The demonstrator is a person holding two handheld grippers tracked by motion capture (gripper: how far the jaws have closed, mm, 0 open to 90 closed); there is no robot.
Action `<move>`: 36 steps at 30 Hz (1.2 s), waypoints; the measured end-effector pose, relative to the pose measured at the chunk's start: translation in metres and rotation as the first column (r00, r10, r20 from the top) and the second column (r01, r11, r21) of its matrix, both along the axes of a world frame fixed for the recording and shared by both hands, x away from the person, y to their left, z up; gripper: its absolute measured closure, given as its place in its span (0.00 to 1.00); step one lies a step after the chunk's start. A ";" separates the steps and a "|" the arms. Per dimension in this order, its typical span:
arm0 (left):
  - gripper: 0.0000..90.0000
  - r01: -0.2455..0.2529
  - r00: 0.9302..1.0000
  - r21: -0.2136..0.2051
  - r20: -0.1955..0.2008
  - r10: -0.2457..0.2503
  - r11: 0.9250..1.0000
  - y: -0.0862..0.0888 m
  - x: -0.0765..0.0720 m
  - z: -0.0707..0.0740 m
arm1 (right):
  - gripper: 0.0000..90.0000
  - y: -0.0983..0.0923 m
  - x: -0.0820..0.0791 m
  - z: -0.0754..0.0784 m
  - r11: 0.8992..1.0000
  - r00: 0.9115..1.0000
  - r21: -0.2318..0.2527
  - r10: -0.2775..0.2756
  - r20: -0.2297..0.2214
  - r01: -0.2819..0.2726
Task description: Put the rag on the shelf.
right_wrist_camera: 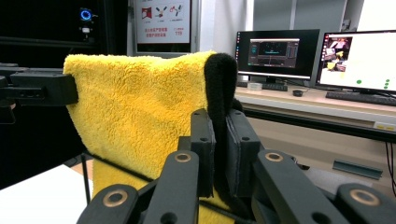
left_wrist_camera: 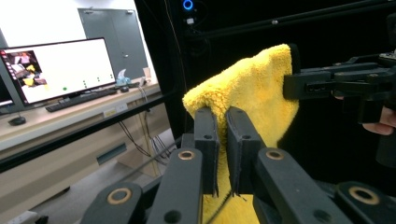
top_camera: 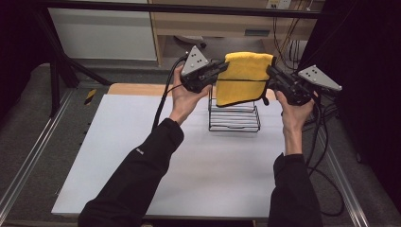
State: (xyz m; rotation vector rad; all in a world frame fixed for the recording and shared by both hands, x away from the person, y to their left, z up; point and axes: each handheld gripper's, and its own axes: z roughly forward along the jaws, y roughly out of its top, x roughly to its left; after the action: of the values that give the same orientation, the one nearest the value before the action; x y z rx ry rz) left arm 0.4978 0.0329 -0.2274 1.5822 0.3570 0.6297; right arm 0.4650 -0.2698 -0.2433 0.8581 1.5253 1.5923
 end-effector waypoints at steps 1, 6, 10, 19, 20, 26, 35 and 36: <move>0.93 0.000 1.000 -0.003 -0.005 0.000 1.000 0.000 -0.002 -0.002 | 0.92 0.000 -0.002 -0.002 1.000 1.000 0.000 -0.002 0.001 0.002; 0.92 0.001 1.000 0.002 -0.017 -0.001 1.000 0.000 -0.011 -0.010 | 0.93 0.003 -0.010 -0.013 1.000 1.000 0.004 -0.007 0.021 0.007; 0.92 -0.002 1.000 0.000 -0.008 0.002 1.000 -0.001 -0.016 -0.016 | 0.93 0.006 -0.016 -0.019 1.000 0.999 0.017 -0.017 0.031 0.017; 0.92 -0.003 1.000 0.016 -0.012 0.004 1.000 -0.002 -0.024 -0.028 | 0.93 0.008 -0.024 -0.027 1.000 0.999 0.017 -0.023 0.034 0.022; 0.92 -0.006 1.000 0.016 -0.014 0.006 1.000 -0.002 -0.025 -0.030 | 0.93 0.009 -0.025 -0.028 1.000 0.999 0.018 -0.026 0.033 0.026; 0.92 -0.005 0.999 0.062 -0.033 0.007 0.998 -0.005 -0.026 -0.040 | 0.92 0.009 -0.025 -0.035 0.999 0.999 0.022 -0.026 0.020 0.026; 0.92 0.008 0.997 0.101 -0.076 0.000 0.995 -0.005 -0.026 -0.050 | 0.91 0.004 -0.029 -0.040 1.000 0.998 0.010 0.011 -0.056 -0.010; 0.92 0.010 0.997 0.104 -0.080 -0.002 0.995 -0.005 -0.026 -0.051 | 0.91 0.004 -0.030 -0.040 1.000 0.998 0.008 0.016 -0.065 -0.016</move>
State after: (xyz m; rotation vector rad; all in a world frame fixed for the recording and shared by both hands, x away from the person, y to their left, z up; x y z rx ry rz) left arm 0.4720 0.0276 -0.2784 1.7110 0.3845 0.5894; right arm 0.4349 -0.2660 -0.2832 0.9124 1.5763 1.5961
